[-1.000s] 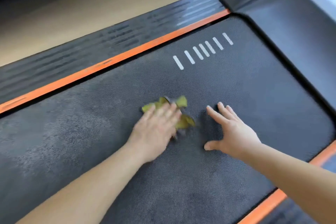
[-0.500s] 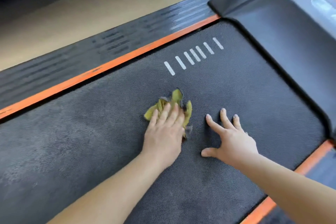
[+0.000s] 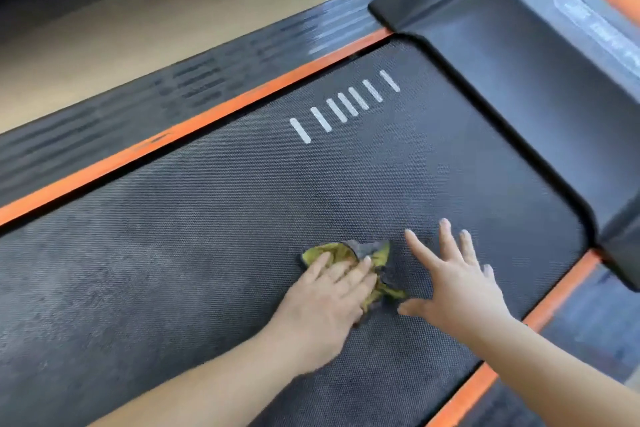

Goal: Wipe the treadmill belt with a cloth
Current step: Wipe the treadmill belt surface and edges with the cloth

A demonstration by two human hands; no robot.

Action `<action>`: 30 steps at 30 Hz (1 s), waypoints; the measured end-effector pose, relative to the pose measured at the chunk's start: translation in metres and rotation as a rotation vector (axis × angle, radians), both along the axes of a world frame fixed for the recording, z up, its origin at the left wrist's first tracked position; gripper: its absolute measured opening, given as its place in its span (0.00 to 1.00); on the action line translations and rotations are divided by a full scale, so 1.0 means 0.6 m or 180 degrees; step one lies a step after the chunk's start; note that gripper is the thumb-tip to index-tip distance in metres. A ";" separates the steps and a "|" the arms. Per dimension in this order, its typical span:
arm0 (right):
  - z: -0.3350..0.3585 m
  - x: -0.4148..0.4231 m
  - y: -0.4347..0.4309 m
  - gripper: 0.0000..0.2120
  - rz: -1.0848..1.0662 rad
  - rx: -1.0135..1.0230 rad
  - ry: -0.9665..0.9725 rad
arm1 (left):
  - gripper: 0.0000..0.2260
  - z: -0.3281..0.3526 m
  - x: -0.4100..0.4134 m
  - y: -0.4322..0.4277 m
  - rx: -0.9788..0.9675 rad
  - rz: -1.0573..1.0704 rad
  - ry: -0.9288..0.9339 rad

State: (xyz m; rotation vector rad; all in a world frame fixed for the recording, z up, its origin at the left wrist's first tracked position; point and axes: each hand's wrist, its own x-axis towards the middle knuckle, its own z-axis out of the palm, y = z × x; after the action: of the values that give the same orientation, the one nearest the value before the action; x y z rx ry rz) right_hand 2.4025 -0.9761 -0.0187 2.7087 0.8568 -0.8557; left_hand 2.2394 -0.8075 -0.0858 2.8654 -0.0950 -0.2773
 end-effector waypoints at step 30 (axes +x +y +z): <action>-0.008 -0.037 -0.063 0.45 0.0168 -0.0029 0.0410 | 0.26 0.114 0.075 -0.023 0.0059 0.1058 0.2240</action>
State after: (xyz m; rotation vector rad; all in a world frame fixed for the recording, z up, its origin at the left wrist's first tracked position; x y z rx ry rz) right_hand 2.3800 -1.0141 -0.0233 2.6342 0.9427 -1.0293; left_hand 2.2842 -0.8216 -0.0177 2.5632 0.5065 -1.1737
